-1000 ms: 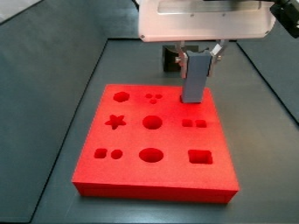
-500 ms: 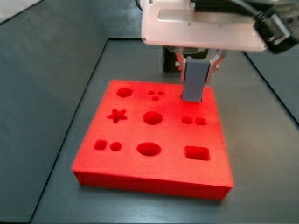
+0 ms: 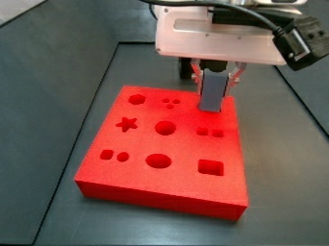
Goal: Pick up the arch object. Move up. Place the arch object on the fixture. Regrasp the arch object. Rotate the arch object. Move to above the board. Insert the arch object.
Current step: Insert the arch object.
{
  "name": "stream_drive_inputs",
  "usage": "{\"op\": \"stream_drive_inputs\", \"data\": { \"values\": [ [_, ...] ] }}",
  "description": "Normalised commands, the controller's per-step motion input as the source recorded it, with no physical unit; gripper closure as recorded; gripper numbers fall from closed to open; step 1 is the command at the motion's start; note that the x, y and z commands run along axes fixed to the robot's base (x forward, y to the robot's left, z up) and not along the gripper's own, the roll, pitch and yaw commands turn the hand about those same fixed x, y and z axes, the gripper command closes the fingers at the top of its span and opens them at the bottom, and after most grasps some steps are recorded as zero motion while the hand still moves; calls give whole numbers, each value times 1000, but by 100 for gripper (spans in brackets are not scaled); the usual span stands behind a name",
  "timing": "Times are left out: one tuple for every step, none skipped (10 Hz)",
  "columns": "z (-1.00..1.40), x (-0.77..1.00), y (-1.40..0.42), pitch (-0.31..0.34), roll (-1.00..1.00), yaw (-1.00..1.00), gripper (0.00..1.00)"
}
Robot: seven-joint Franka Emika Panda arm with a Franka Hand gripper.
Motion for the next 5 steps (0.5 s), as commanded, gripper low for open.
{"op": "stream_drive_inputs", "data": {
  "values": [
    [-491,-31,-14,-246,276,620,100],
    [-569,0,-203,-224,230,520,100],
    [-354,0,0,-191,-114,0,100],
    [-171,49,69,-34,0,-9,100],
    [0,0,0,0,0,0,100]
  ]
}}
